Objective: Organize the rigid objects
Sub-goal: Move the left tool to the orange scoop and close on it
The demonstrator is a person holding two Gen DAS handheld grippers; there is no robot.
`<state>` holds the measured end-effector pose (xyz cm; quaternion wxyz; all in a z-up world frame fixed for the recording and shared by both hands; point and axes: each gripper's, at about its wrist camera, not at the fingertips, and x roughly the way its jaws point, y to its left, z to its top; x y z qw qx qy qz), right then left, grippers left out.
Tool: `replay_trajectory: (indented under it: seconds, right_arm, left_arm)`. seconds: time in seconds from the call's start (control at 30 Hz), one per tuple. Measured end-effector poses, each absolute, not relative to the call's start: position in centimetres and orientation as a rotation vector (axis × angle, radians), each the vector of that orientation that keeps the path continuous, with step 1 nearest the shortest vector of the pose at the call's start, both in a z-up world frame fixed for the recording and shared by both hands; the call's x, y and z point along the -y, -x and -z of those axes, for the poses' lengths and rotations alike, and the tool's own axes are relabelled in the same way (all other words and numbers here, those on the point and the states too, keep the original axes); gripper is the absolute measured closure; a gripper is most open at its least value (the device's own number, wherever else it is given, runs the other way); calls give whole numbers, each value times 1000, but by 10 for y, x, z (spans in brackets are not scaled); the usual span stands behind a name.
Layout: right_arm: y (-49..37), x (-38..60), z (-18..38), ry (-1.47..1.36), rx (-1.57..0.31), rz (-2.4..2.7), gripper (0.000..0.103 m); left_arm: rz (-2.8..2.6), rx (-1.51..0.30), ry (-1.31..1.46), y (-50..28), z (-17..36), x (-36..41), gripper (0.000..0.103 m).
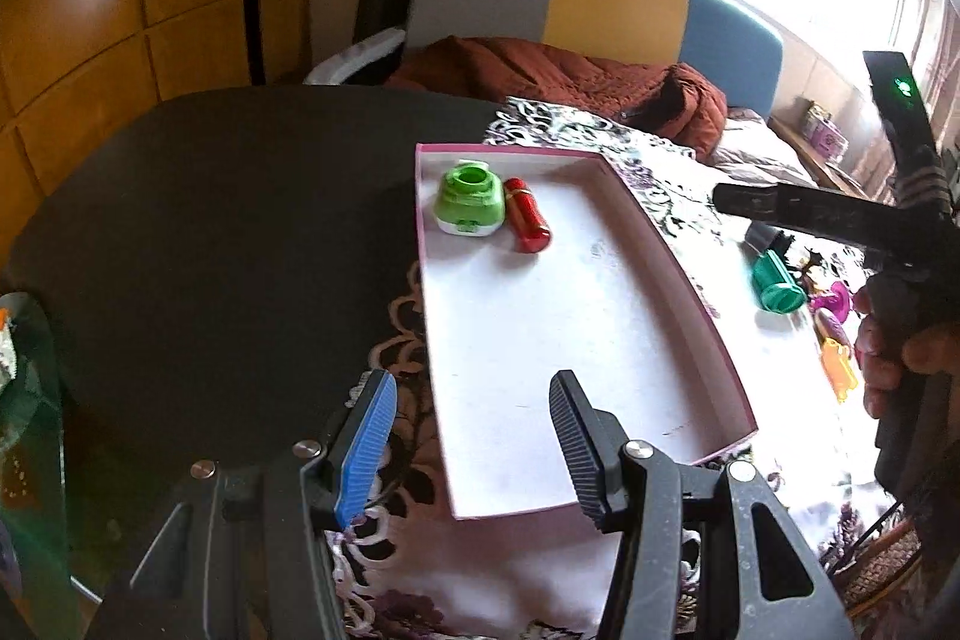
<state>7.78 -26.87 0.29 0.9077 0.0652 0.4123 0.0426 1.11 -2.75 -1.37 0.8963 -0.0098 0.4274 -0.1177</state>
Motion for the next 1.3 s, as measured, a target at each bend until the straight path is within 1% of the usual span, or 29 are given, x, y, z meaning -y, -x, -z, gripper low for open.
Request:
replay_trajectory:
  seconds: [0.2, 0.27, 0.43, 0.63, 0.67, 0.73, 0.8, 1.0, 1.3]
  right_arm:
    - [-50, 343, -16, -206, -813, 41, 25]
    - [-37, 374, -21, -240, -796, 103, 21]
    - [-1, 463, -25, -373, -746, 327, 16]
    - [44, 545, -7, -517, -684, 609, 15]
    - [51, 552, -3, -531, -669, 643, 15]
    - [63, 566, 8, -575, -658, 721, 16]
    - [71, 578, 11, -668, -629, 712, 16]
    - [74, 587, 20, -741, -647, 713, 16]
    - [78, 593, 26, -806, -639, 696, 16]
  left_arm:
    - [314, -906, 27, -16, 12, 47, 49]
    - [349, -906, 0, -16, 10, 60, 49]
    - [490, -922, -71, -16, 7, 106, 49]
    - [697, -926, -146, -11, 4, 176, 49]
    - [729, -936, -153, -11, 6, 190, 49]
    - [794, -960, -168, -12, 12, 216, 54]
    - [827, -985, -180, -13, 18, 235, 54]
    - [942, -1067, -173, -11, 34, 300, 54]
    - [983, -1104, -202, -13, 44, 369, 54]
